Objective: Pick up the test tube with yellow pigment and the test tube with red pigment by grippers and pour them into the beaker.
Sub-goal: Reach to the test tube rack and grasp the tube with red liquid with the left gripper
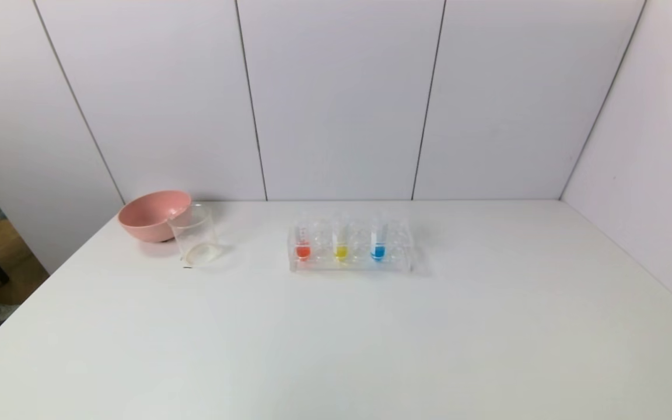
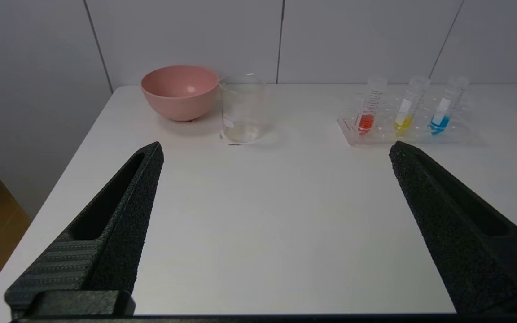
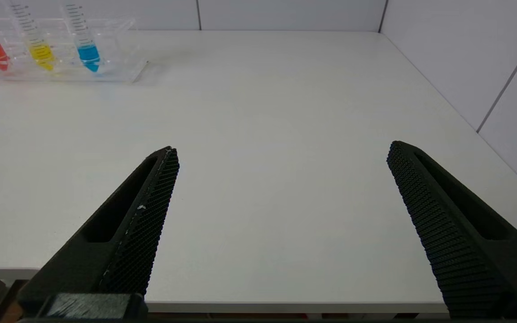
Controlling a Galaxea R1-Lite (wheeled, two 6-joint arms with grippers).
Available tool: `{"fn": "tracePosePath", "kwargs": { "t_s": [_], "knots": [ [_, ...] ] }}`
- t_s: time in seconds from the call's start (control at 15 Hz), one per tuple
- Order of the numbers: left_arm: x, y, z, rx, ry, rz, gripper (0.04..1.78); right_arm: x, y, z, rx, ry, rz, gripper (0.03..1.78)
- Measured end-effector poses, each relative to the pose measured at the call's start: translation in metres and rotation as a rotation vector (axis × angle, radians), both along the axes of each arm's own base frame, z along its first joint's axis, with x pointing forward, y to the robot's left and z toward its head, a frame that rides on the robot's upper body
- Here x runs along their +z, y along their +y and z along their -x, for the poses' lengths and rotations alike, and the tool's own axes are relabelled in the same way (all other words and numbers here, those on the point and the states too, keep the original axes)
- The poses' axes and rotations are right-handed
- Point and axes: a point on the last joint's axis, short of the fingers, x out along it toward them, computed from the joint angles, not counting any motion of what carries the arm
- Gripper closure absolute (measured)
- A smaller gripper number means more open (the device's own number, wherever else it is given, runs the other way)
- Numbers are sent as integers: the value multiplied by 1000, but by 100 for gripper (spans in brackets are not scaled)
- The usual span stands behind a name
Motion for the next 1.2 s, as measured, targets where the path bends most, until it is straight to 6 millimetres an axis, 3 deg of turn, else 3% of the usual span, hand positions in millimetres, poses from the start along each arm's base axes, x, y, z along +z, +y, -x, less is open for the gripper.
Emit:
{"fn": "tracePosePath", "kwargs": {
  "t_s": [0.27,0.53,0.8,1.2],
  "knots": [
    [25,-2,-27,-83,31,-9,6,0,0,0,0,0,0,11],
    [39,-4,-67,-138,44,-13,6,0,0,0,0,0,0,11],
    [47,-14,-115,-220,80,-11,6,0,0,0,0,0,0,11],
    [47,-47,-196,-307,82,-15,6,0,0,0,0,0,0,11]
  ]
}}
